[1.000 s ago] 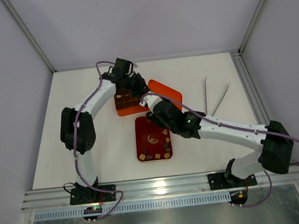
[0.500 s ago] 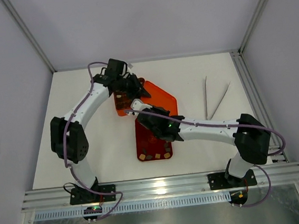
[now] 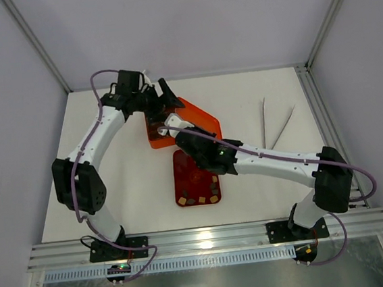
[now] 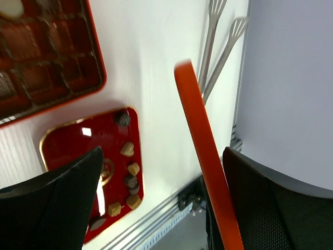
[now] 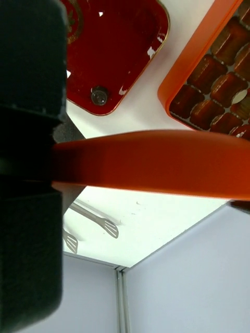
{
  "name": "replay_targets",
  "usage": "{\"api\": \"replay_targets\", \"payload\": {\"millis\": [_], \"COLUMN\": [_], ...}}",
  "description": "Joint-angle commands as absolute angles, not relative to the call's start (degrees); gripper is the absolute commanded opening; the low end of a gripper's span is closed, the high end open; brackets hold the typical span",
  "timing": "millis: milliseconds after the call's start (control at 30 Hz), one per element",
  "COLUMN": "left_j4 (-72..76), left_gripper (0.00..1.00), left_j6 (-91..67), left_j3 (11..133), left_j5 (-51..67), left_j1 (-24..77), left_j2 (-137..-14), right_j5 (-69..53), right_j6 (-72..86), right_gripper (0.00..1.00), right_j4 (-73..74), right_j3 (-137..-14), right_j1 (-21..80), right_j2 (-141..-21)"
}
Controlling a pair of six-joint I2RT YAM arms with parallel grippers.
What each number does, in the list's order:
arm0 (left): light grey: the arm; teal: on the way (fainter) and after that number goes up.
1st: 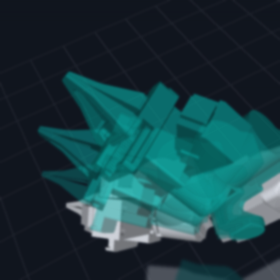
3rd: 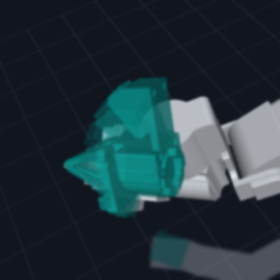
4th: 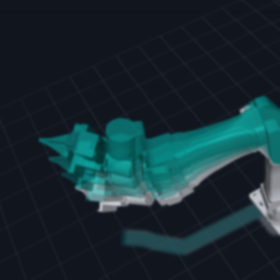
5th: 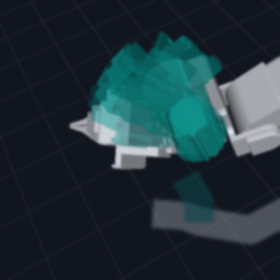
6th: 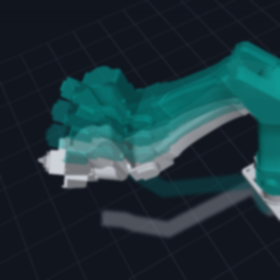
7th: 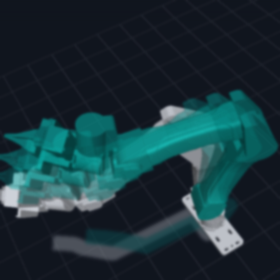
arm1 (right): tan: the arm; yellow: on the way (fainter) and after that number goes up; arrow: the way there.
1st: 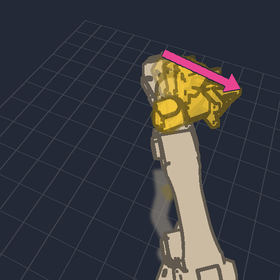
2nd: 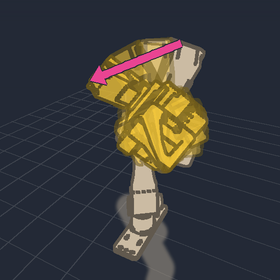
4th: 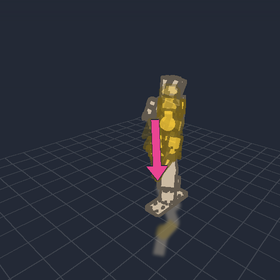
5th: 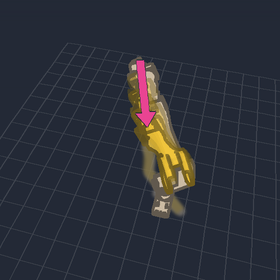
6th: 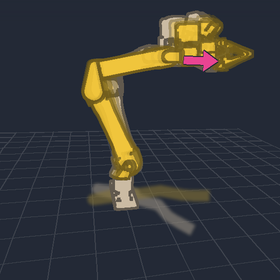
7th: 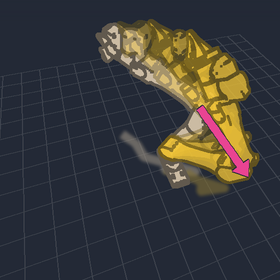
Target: Pack the chocolate
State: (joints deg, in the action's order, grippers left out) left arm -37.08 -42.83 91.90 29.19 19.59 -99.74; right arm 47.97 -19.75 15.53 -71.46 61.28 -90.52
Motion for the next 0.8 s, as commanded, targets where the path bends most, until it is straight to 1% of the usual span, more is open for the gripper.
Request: {"api": "replay_targets", "payload": {"millis": [0,100,233,333,400,433,467,500,567,600,667,700,767], "left_j4": [-30.7,-29.8,-27.2,-27.4,-27.9,-27.9,-28.0,-28.0,-26.4,-25.8,-23.5,-22.7,-20.8], "left_gripper": [0.93,0.95,0.96,0.96,0.96,0.96,0.96,0.96,0.96,0.95,0.95,0.95,0.95], "left_j6": [-43.0,-43.1,-43.5,-42.6,-41.1,-40.6,-40.1,-39.4,-39.2,-39.3,-39.4,-39.4,-39.1], "left_j3": [95.5,98.3,100.6,101.2,99.9,97.4,95.7,94.1,88.4,86.6,80.9,79.1,75.4], "left_j5": [29.5,29.6,29.2,26.3,20.6,18.0,16.0,12.6,10.5,8.9,7.1,6.4,4.7], "left_j1": [15.3,12.3,9.1,8.4,8.0,8.0,8.0,8.0,7.8,7.6,7.6,7.6,7.5], "left_j2": [-97.1,-97.1,-96.1,-95.0,-92.7,-91.7,-90.6,-88.4,-86.5,-84.8,-83.4,-82.9,-81.8], "right_j5": [45.8,41.8,35.7,30.7,24.3,20.6,11.1,6.2,-3.9,-12.3,-20.2,-26.8,-31.9], "right_j6": [-16.3,-14.6,-14.0,-11.8,-8.9,-7.3,-5.5,-0.7,4.7,7.1,15.1,17.4,24.1], "right_gripper": [0.04,0.04,0.04,0.04,0.04,0.04,0.04,0.04,0.04,0.04,0.04,0.04,0.04], "right_j4": [19.7,22.3,23.9,25.4,25.8,26.0,25.8,25.1,22.9,21.7,18.0,17.2,14.8], "right_j3": [-75.3,-77.1,-81.0,-84.8,-86.7,-89.0,-90.2,-91.0,-93.8,-94.7,-97.4,-98.8,-103.1], "right_j1": [61.4,60.7,59.9,57.8,54.9,53.2,51.3,46.5,42.0,38.4,35.2,32.8,31.2], "right_j2": [-86.0,-85.2,-87.1,-88.8,-90.3,-90.9,-92.1,-92.6,-94.3,-96.3,-99.1,-102.9,-106.8]}}
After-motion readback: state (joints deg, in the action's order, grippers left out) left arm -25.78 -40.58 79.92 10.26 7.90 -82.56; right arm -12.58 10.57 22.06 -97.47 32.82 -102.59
